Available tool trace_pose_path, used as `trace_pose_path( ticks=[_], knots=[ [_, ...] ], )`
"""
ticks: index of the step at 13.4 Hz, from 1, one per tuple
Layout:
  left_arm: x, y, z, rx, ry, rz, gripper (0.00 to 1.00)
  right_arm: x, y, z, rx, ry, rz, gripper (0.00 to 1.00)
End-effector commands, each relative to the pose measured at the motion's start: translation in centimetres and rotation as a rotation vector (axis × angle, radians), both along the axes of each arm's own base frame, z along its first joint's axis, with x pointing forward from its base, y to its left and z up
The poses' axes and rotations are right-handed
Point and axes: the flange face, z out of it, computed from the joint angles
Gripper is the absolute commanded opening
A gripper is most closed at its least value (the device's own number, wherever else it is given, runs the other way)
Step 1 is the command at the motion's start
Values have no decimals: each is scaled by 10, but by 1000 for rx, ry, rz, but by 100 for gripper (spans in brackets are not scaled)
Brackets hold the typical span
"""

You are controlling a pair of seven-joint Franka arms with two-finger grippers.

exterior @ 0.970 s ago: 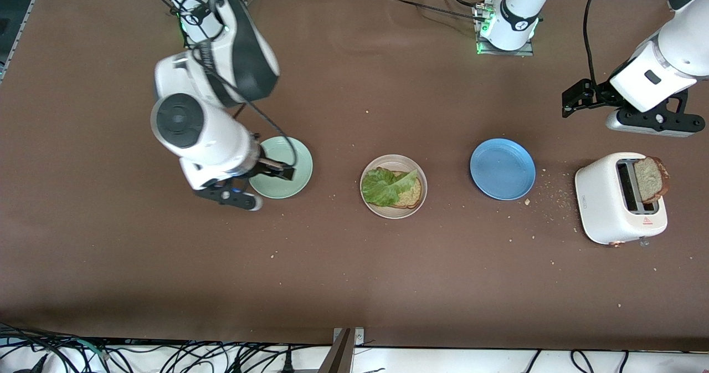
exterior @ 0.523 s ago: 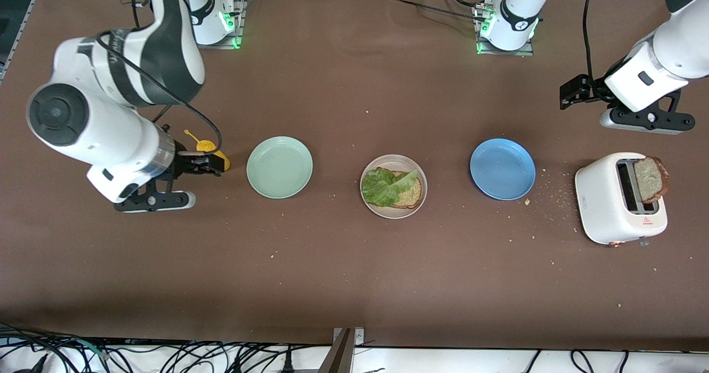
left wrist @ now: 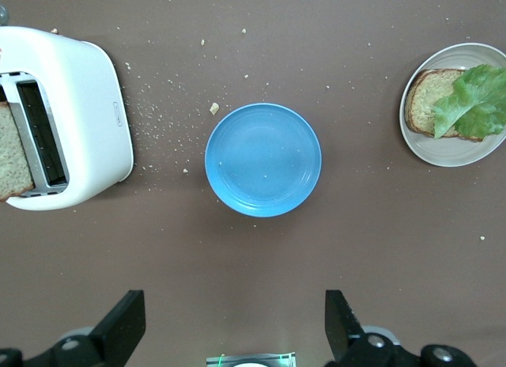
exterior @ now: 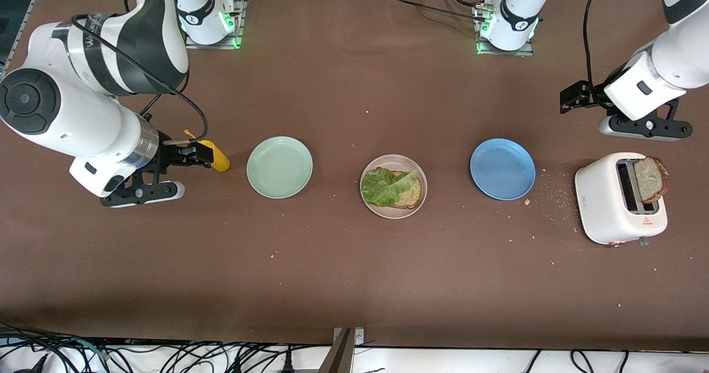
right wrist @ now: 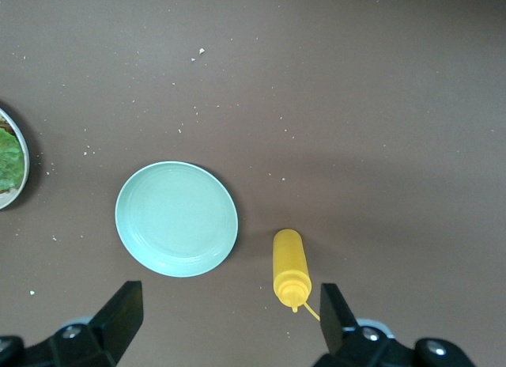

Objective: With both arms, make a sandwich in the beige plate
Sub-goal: 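Open the right gripper and draw it back beside the mustard bottle, then reach the left gripper down to the toaster and grasp the toast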

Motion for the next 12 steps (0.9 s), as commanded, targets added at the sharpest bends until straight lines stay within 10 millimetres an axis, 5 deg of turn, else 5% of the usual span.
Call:
trace_pose_path(
  ticks=[1,5,11,12],
  knots=[
    [8,4,0,14,6,-5,100,-7,-2,5,23,15,18,99],
    [17,12,-2,14,0,9,100,-8,-3,4,21,24,16,99],
    [36,33,-5,130,-87,7,100,1,-32,0,45,34,18,99],
    [39,49,-4,129,-98,32,100,4,-40,-6,61,50,15,99]
  ],
)
